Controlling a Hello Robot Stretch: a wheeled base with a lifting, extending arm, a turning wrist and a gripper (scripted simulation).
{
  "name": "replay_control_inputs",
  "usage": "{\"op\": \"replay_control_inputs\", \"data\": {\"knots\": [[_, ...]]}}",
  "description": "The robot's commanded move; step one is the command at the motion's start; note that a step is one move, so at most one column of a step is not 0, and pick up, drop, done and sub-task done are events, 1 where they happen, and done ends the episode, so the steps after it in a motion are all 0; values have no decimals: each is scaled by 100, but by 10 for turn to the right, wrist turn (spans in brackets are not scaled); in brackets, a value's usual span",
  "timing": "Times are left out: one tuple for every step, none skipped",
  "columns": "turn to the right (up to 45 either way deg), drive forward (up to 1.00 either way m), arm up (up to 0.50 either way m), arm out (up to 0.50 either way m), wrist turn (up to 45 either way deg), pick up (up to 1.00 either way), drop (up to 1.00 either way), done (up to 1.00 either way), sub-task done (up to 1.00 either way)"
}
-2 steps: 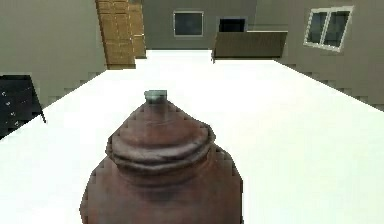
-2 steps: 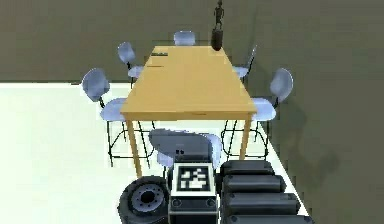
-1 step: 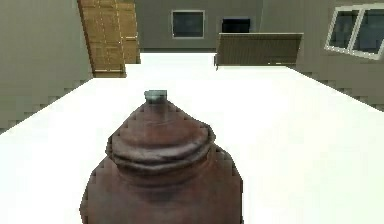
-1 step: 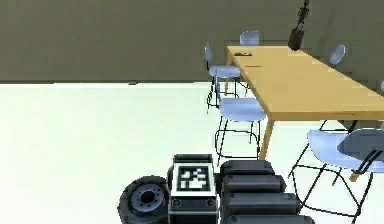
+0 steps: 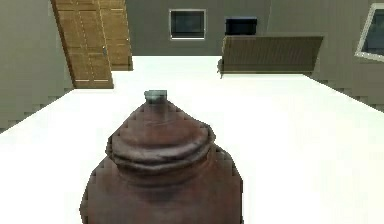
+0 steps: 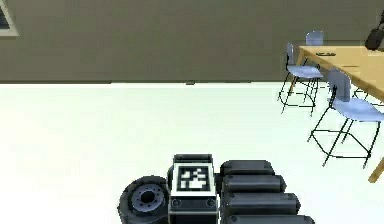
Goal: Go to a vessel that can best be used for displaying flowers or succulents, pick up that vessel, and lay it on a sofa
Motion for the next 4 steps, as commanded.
{"op": "replay_control_inputs", "data": {"knots": [[0,100,0,0,0,0,0,0,0],[0,100,0,0,0,0,0,0,0],[0,100,0,0,0,0,0,0,0],[0,100,0,0,0,0,0,0,0]]}}
